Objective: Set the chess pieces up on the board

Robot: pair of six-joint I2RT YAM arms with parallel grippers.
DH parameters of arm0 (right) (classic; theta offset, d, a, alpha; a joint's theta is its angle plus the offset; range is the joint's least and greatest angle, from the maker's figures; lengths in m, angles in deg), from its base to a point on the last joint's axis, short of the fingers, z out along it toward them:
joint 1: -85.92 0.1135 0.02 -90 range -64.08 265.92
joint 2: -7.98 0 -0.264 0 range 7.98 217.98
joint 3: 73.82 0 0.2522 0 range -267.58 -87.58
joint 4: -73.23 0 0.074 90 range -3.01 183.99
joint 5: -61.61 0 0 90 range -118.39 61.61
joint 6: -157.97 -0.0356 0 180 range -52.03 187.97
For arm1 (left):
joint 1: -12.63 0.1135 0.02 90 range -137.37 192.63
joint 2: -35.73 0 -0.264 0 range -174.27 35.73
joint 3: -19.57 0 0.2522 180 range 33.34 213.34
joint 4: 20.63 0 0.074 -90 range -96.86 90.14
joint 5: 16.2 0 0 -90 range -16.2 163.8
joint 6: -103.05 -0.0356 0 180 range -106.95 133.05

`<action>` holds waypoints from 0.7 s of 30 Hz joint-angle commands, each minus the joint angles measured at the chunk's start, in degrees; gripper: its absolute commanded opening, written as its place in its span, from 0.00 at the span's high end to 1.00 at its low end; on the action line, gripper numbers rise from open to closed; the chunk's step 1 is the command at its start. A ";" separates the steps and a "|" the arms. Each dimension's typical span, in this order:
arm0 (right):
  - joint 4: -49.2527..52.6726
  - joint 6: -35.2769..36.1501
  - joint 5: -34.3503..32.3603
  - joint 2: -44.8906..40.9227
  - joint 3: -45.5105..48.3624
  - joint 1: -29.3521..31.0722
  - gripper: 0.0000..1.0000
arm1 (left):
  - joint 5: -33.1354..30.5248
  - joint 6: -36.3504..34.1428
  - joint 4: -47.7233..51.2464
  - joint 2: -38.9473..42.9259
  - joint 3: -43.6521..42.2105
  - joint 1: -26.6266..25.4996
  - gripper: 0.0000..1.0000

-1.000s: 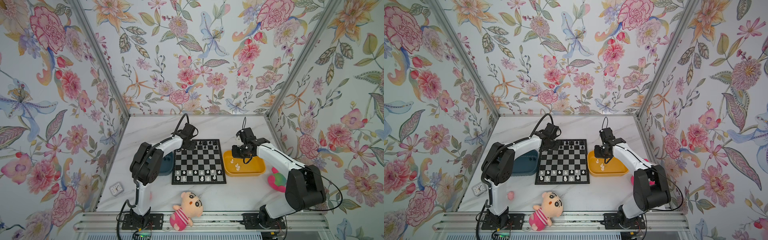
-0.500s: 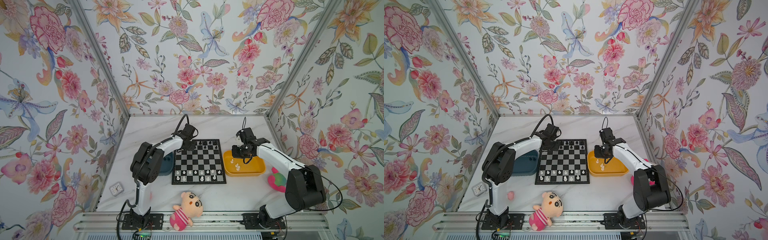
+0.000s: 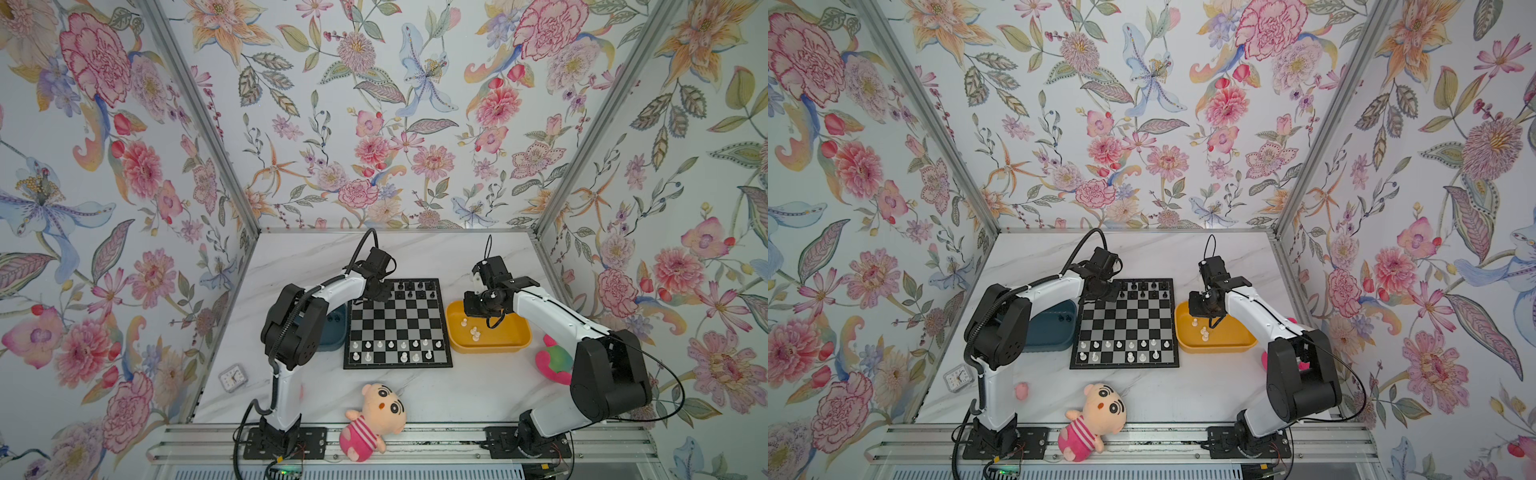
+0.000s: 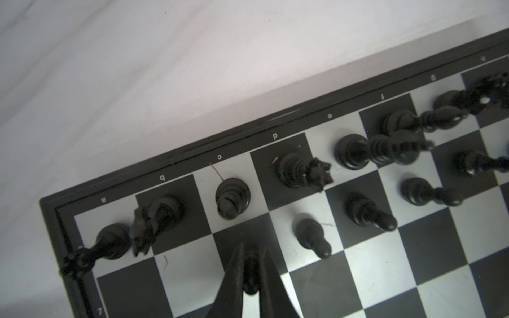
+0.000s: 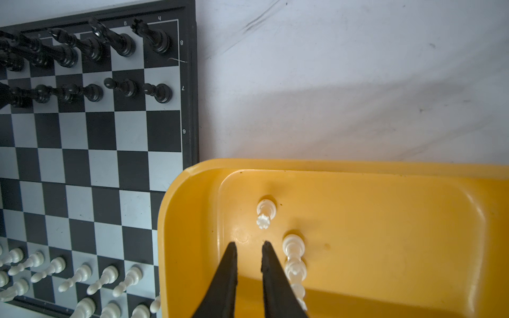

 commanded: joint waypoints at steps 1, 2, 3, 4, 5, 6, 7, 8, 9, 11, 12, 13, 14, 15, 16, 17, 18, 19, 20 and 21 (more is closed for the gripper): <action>-0.03 -0.74 0.35 -0.64 0.79 -0.42 0.81 | -0.26 0.63 0.18 -0.58 -0.87 -0.61 0.83; -0.08 -0.73 0.29 -0.64 0.79 -0.40 0.81 | -0.26 0.65 0.26 -0.50 -0.83 -0.60 0.83; -0.06 -0.70 0.35 -0.64 0.81 -0.44 0.81 | -0.26 0.63 0.22 -0.44 -0.91 -0.61 0.82; -0.08 -0.74 0.33 -0.64 0.87 -0.37 0.81 | -0.34 0.66 0.21 -0.39 -0.97 -0.59 0.81; -0.01 -0.75 0.35 -0.61 0.87 -0.42 0.81 | -0.35 0.60 0.18 -0.38 -1.01 -0.62 0.81; -0.13 -0.73 0.35 -0.64 0.87 -0.44 0.81 | -0.35 0.58 0.21 -0.31 -1.02 -0.61 0.81; -0.18 -0.75 0.27 -0.57 0.87 -0.38 0.81 | -0.36 0.59 0.28 -0.30 -1.12 -0.61 0.80; -0.18 -0.70 0.31 -0.56 0.87 -0.45 0.81 | -0.37 0.60 0.35 -0.18 -1.15 -0.59 0.80; -0.17 -0.69 0.43 -0.50 0.87 -0.44 0.81 | -0.41 0.59 0.28 -0.12 -1.09 -0.59 0.80; -0.27 -0.71 0.49 -0.55 0.87 -0.41 0.81 | -0.36 0.65 0.30 -0.02 -1.08 -0.61 0.79; -0.27 -0.83 0.50 -0.55 0.87 -0.37 0.81 | -0.35 0.63 0.28 0.05 -1.07 -0.61 0.79; -0.28 -0.79 0.52 -0.55 0.93 -0.39 0.81 | -0.35 0.63 0.33 0.17 -1.06 -0.60 0.79; -0.25 -0.77 0.52 -0.55 0.96 -0.36 0.81 | -0.35 0.66 0.35 0.27 -1.06 -0.60 0.79; -0.31 -0.82 0.52 -0.65 0.96 -0.45 0.81 | -0.36 0.63 0.30 0.38 -1.04 -0.59 0.78; -0.24 -0.78 0.52 -0.69 0.96 -0.44 0.81 | -0.35 0.64 0.36 0.46 -1.07 -0.59 0.78; -0.22 -0.78 0.51 -0.64 0.96 -0.38 0.81 | -0.38 0.59 0.38 0.53 -1.02 -0.59 0.78; -0.18 -0.80 0.52 -0.64 0.91 -0.38 0.81 | -0.43 0.66 0.37 0.62 -1.03 -0.60 0.78; -0.25 -0.79 0.52 -0.65 0.87 -0.39 0.81 | -0.44 0.66 0.44 0.67 -0.97 -0.59 0.78; -0.21 -0.82 0.56 -0.65 0.92 -0.43 0.81 | -0.44 0.59 0.45 0.84 -0.92 -0.60 0.78; -0.25 -0.84 0.59 -0.64 0.87 -0.39 0.81 | -0.44 0.66 0.53 0.93 -0.96 -0.59 0.78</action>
